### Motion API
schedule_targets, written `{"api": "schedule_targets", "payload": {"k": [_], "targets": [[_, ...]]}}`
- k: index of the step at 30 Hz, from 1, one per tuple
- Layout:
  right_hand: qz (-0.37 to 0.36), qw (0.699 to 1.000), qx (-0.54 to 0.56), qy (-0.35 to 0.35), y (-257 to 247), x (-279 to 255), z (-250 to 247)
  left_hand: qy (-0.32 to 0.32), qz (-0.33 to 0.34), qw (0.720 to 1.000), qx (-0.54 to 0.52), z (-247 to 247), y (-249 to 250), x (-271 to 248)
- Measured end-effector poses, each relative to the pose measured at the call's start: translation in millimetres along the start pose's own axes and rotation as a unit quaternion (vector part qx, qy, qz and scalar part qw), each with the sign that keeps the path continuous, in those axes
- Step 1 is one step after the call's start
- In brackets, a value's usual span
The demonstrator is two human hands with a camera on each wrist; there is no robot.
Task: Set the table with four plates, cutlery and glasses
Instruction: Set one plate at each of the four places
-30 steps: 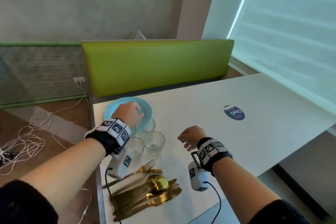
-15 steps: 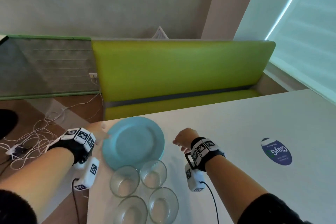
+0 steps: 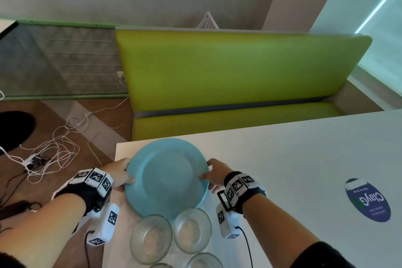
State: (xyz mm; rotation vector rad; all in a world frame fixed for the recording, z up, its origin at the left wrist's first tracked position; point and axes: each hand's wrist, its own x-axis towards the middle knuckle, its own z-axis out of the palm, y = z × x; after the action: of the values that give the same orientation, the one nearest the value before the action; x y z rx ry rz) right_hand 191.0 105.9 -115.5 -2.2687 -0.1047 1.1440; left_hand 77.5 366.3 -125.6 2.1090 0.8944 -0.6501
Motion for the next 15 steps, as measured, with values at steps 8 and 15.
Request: {"api": "schedule_targets", "payload": {"k": [8,15], "targets": [[-0.038,0.997,0.018,0.064,0.6,2.1,-5.5,0.044,0.034,0.994,-0.097,-4.5,14.5,-3.9],[-0.109,0.981,0.077,0.143,-19.1,-52.5,-36.6,0.083,0.106,0.98,-0.148,-36.3,42.5,-37.5]]}}
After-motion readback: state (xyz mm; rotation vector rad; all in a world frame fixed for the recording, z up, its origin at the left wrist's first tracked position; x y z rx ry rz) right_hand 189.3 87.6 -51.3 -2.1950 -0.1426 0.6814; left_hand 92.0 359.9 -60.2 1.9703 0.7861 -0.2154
